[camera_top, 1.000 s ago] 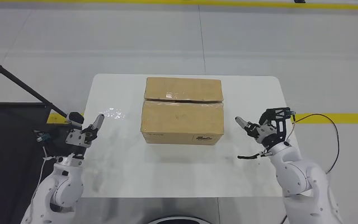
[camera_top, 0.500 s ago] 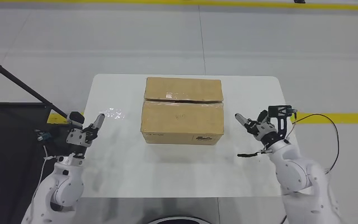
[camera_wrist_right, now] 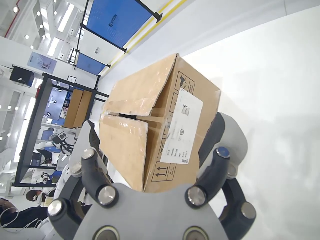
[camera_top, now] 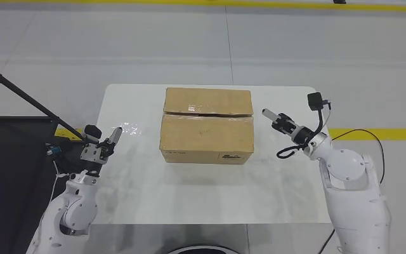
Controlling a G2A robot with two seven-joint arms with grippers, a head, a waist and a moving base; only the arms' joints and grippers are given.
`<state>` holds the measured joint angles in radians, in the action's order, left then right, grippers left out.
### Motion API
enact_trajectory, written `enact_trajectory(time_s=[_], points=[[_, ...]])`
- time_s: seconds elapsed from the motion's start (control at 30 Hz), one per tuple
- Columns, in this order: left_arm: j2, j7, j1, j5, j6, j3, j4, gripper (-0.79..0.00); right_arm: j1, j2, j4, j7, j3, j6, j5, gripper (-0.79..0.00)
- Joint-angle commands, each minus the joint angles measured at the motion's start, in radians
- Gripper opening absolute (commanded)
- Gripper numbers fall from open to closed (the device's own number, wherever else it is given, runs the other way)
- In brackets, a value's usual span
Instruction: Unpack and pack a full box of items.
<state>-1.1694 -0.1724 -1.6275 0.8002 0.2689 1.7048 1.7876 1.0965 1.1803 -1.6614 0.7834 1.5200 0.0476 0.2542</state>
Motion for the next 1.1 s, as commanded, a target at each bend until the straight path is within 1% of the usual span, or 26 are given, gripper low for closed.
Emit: enact_trajectory(time_s=[0.0,0.1,0.17,0.27,0.4,0.57,0.8,1.07], points=[[0.0,0.0,0.0,0.0,0.0,0.0,0.0,0.0,0.0,0.0,0.0,0.0,0.0,0.0,-0.001,0.0],[0.0,0.0,0.0,0.0,0.0,0.0,0.0,0.0,0.003,0.0,0.003,-0.007,0.0,-0.001,-0.004,0.0],[0.0,0.0,0.0,0.0,0.0,0.0,0.0,0.0,0.015,0.002,0.009,-0.042,-0.003,0.001,-0.017,0.0],[0.0,0.0,0.0,0.0,0.0,0.0,0.0,0.0,0.02,0.004,-0.013,-0.073,0.021,0.042,-0.129,0.0],[0.0,0.0,0.0,0.0,0.0,0.0,0.0,0.0,0.007,0.001,0.002,0.002,0.022,0.077,-0.239,0.0],[0.0,0.0,0.0,0.0,0.0,0.0,0.0,0.0,-0.054,0.005,0.121,0.08,-0.031,0.093,-0.345,0.0],[0.0,0.0,0.0,0.0,0.0,0.0,0.0,0.0,-0.115,0.007,0.226,0.133,-0.078,0.141,-0.407,0.0],[0.0,0.0,0.0,0.0,0.0,0.0,0.0,0.0,-0.134,0.006,0.272,0.195,-0.092,0.202,-0.524,0.0]])
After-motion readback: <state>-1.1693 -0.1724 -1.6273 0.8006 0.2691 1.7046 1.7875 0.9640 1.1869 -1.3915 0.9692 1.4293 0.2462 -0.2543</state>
